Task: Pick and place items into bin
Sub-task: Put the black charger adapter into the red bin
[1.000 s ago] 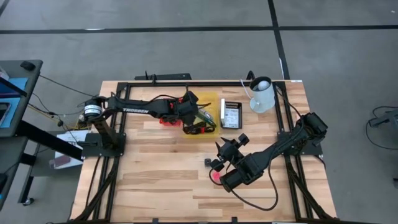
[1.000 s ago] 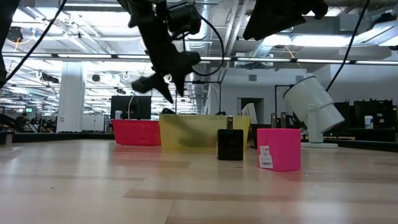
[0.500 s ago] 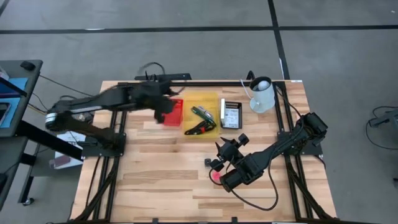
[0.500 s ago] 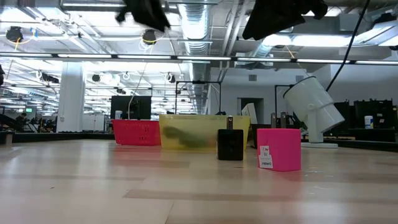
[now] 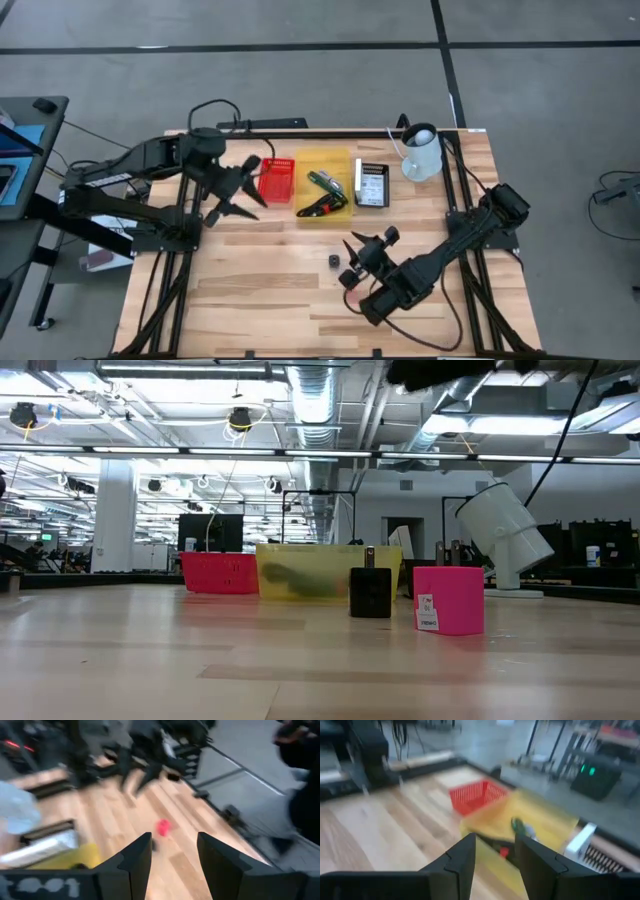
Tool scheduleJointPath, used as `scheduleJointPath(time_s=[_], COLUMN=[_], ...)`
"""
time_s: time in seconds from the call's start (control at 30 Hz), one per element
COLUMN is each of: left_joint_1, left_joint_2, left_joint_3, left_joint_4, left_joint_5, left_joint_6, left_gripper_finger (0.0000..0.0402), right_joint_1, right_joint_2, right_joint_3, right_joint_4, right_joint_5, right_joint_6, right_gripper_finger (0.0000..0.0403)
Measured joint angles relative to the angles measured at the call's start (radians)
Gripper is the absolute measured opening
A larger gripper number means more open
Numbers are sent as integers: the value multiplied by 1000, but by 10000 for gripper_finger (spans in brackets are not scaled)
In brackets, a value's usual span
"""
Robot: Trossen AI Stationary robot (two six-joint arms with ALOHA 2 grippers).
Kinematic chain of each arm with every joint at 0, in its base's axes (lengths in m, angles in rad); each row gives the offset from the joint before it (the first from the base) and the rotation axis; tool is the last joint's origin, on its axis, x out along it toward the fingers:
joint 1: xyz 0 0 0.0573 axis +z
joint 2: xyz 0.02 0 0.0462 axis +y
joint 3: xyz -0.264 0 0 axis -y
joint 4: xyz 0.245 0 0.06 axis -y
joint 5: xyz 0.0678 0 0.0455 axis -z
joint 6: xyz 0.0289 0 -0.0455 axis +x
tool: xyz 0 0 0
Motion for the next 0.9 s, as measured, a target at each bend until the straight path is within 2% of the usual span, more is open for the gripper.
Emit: scheduleJointPath(time_s=[0.17,0.33,0.47,0.73,0.83,0.9], left_joint_1=[-48,-96,-137,-232,-262,-273], left_joint_2=[36,94,144,225,269,301], left_joint_3=[0,0,0,0,0,0], left_joint_4=[-29,-19,-21,9,8,10], left_joint_5=[14,6,-35,-83,-150,-165], left_joint_6=[2,0,0,4,35,70], left_gripper_finger=[151,151,151,151,151,151], right_joint_1=[68,100,98,94,94,89], right_joint_2=[-11,-78,-185,-428,-482,-515], right_joint_3=[75,166,187,187,187,170], right_joint_4=[-103,-209,-335,-630,-699,-690], right_joint_5=[149,208,195,80,69,57], right_joint_6=[-8,-19,-19,0,-6,-81], right_gripper_finger=[131,131,131,131,131,131])
